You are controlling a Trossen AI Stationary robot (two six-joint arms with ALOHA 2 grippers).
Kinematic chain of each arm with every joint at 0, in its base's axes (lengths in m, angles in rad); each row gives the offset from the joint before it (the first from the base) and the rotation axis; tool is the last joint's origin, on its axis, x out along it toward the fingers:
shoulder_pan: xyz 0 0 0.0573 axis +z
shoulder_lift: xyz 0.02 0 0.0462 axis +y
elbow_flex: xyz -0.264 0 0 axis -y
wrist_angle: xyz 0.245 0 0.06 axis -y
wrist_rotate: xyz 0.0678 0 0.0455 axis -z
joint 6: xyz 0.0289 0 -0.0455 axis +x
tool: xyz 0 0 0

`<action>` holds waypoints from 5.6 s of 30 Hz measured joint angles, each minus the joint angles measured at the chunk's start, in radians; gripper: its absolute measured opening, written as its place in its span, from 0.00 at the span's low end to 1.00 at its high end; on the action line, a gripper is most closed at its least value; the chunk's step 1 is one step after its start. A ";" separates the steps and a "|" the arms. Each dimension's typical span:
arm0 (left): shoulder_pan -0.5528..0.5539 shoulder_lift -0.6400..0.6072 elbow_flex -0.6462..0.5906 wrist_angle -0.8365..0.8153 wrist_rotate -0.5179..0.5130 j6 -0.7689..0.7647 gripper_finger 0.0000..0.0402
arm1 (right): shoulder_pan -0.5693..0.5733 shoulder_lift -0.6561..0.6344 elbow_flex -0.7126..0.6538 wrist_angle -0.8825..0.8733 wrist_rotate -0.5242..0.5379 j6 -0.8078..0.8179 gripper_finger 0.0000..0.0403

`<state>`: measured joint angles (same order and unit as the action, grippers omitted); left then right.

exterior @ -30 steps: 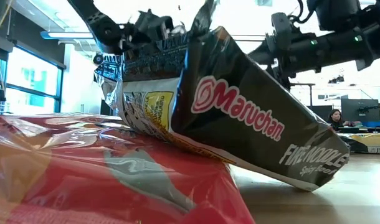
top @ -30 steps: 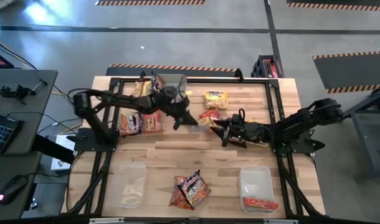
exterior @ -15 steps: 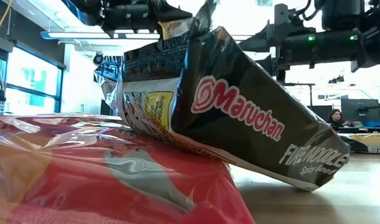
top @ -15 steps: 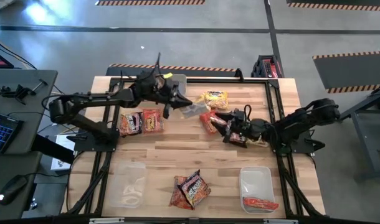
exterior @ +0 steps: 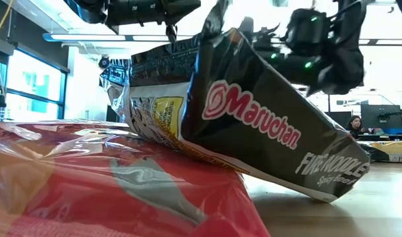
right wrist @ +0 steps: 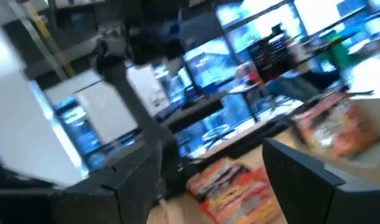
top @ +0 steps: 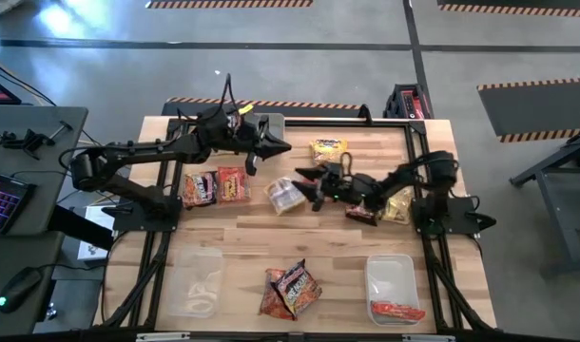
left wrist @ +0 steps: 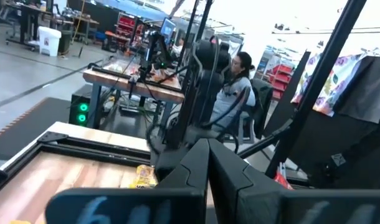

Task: Sort Maruchan noodles
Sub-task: Put the bottom left yellow noodle pack into the transparent bin

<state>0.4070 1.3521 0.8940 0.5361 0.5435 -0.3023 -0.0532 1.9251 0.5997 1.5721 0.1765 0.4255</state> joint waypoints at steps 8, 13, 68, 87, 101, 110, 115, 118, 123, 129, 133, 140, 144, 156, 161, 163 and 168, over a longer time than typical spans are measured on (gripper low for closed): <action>0.006 0.000 0.000 -0.315 0.002 0.084 0.00 | -0.006 0.029 -0.001 -0.005 -0.115 -0.070 0.66; -0.026 0.037 0.000 -0.645 -0.137 0.237 0.01 | -0.004 -0.040 -0.107 -0.022 -0.153 -0.158 0.66; -0.357 0.406 0.000 -0.566 -0.526 0.624 0.01 | 0.041 -0.362 -0.237 -0.584 -0.017 0.072 0.66; -0.361 0.388 0.000 -0.569 -0.438 0.588 0.15 | 0.120 -0.361 -0.173 -0.859 0.060 0.541 0.67; -0.448 0.433 0.000 -0.503 -0.641 0.714 0.44 | 0.118 -0.361 -0.173 -0.868 0.105 0.456 0.67; -0.450 0.494 0.003 -0.439 -0.676 0.771 0.30 | 0.118 -0.361 -0.174 -0.875 0.104 0.422 0.67; -0.442 0.495 0.002 -0.401 -0.672 0.768 0.11 | 0.118 -0.361 -0.174 -0.881 0.100 0.405 0.67; -0.431 0.495 0.002 -0.400 -0.639 0.761 0.02 | 0.118 -0.361 -0.174 -0.894 0.100 0.385 0.67; -0.407 0.494 0.001 -0.394 -0.554 0.717 0.01 | 0.125 -0.361 -0.174 -0.903 0.079 0.216 0.67; -0.366 0.459 -0.003 -0.396 -0.419 0.623 0.00 | 0.172 -0.361 -0.152 -0.955 0.114 -0.161 0.67; -0.336 0.433 -0.002 -0.387 -0.340 0.555 0.00 | 0.210 -0.358 -0.059 -1.122 0.173 -0.424 0.67; -0.299 0.429 -0.002 -0.329 -0.261 0.458 0.00 | 0.233 -0.280 0.076 -1.238 0.270 -0.732 0.67; -0.283 0.429 -0.002 -0.308 -0.244 0.433 0.00 | 0.233 -0.200 0.096 -1.237 0.301 -0.791 0.67; -0.267 0.428 -0.001 -0.265 -0.196 0.385 0.00 | 0.224 0.008 0.099 -0.857 0.449 -0.828 0.67; -0.256 0.427 -0.001 -0.233 -0.159 0.339 0.00 | 0.210 0.020 0.099 -0.812 0.451 -0.792 0.62; -0.248 0.427 -0.001 -0.227 -0.146 0.325 0.00 | 0.208 0.021 0.099 -0.806 0.451 -0.785 0.57; -0.228 0.427 -0.001 -0.198 -0.067 0.255 0.00 | 0.209 0.021 0.099 -0.799 0.443 -0.784 0.39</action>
<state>0.1788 1.7794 0.8932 0.3376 0.4761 -0.0469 0.1558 1.9457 0.6991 0.7729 0.6195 -0.3581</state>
